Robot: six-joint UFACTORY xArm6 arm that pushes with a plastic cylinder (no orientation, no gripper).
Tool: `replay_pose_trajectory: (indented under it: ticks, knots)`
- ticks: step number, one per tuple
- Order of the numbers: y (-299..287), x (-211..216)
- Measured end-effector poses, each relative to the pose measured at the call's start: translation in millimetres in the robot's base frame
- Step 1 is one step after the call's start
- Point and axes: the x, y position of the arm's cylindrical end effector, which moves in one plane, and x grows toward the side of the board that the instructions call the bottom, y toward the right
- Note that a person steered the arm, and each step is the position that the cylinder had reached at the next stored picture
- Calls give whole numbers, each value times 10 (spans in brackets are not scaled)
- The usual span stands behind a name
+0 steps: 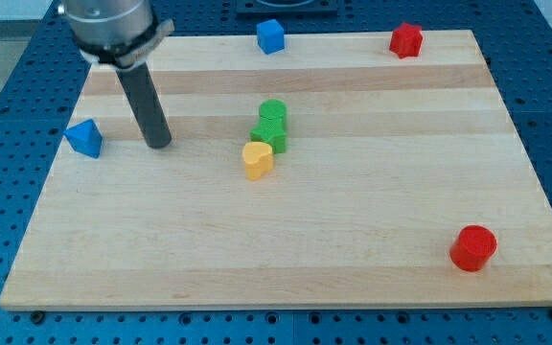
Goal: Push the yellow hexagon towards the blue triangle
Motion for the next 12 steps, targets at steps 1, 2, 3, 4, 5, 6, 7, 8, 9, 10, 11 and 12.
replay_pose_trajectory:
  ticks: [1, 2, 3, 4, 5, 6, 7, 8, 9, 10, 11, 12]
  knots:
    - [0, -449]
    - [-36, -974]
    - [-206, -1501]
    - [-552, -2042]
    - [-552, -2042]
    - [-585, -2045]
    - [-814, -2041]
    - [-1078, -2042]
    - [-1301, -1966]
    - [-1307, -1757]
    - [-1307, -1744]
    - [-1313, -1877]
